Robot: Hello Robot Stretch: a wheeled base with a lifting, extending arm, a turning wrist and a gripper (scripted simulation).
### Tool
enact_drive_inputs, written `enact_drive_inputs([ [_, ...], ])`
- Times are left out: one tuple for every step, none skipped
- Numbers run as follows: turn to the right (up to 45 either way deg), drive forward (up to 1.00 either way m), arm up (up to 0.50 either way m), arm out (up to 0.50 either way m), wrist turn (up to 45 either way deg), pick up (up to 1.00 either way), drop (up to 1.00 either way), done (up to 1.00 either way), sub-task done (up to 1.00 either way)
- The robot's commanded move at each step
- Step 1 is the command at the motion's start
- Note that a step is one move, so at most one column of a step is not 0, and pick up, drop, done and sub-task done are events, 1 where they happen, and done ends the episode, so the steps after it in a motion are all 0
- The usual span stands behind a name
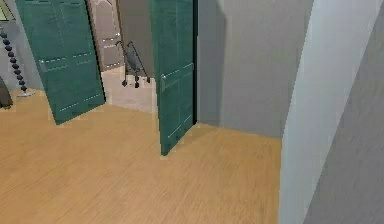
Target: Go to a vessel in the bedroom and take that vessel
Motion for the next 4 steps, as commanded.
enact_drive_inputs([
  [-3.0,0.00,0.00,0.00,0.0,0.00,0.00,0.00,0.00],
  [45.0,0.00,0.00,0.00,0.0,0.00,0.00,0.00,0.00],
  [24.0,0.00,0.00,0.00,0.0,0.00,0.00,0.00,0.00],
  [0.0,0.70,0.00,0.00,0.0,0.00,0.00,0.00,0.00],
])
